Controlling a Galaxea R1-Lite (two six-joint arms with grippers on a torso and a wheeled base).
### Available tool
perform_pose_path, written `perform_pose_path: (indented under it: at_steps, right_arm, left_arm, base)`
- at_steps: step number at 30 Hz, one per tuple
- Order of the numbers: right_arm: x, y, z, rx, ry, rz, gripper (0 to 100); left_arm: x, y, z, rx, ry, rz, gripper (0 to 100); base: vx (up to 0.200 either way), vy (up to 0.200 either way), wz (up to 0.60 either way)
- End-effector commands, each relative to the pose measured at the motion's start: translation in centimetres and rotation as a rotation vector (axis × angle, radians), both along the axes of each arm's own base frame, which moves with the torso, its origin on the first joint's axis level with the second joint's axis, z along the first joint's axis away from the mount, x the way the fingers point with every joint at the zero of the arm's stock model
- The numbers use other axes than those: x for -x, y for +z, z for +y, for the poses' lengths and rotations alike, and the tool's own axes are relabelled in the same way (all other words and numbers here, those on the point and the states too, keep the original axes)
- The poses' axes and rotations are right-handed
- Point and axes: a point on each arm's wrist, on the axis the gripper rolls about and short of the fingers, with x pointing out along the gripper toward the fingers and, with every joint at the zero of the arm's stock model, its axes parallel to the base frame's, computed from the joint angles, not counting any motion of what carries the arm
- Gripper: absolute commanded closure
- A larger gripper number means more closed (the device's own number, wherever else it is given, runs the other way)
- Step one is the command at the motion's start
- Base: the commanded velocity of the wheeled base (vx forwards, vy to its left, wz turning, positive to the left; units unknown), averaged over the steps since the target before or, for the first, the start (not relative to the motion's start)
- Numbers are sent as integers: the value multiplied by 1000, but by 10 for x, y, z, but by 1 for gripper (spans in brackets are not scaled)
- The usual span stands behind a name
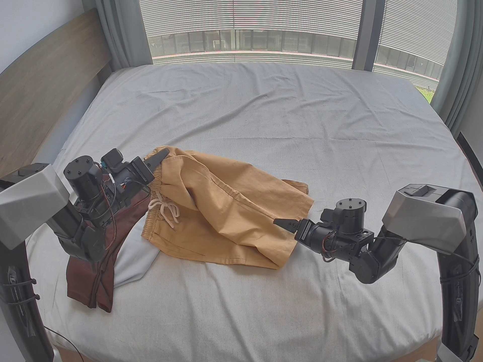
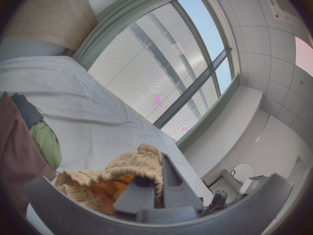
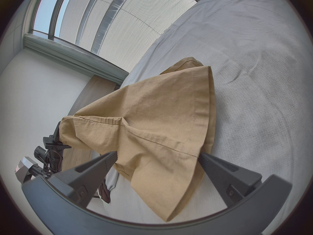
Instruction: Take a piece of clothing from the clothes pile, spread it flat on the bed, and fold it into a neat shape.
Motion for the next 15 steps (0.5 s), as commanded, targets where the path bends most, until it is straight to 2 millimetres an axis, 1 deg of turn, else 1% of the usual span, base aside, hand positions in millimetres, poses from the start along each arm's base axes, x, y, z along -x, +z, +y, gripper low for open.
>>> perform_pose_path:
  at_steps: [1,3,5,7,11,15]
  right_arm:
    - [-5,-3,3,-5,1,-6,0]
    - [-5,-1,9,-18,9,-12,0]
    - [-5,0,10,-23,11,-15,0]
    - [-9,4,14,-45,10,-24,0]
    - [-14,-4,22,-47,16,-29,0]
    - [-16,-9,23,-46,15,-28,0]
  left_arm:
    - [0,1,0,1,-1,-4,100]
    - [0,1,0,1,-1,-4,100]
    - [0,1,0,1,-1,-4,100]
    - [0,1,0,0,-1,-4,100]
    - [1,2,0,0,-1,-4,100]
    - [1,2,0,0,-1,-4,100]
  base:
    - [0,0,0]
    - [0,0,0]
    - [0,0,0]
    - [0,0,0]
    - [0,0,0]
    - [0,0,0]
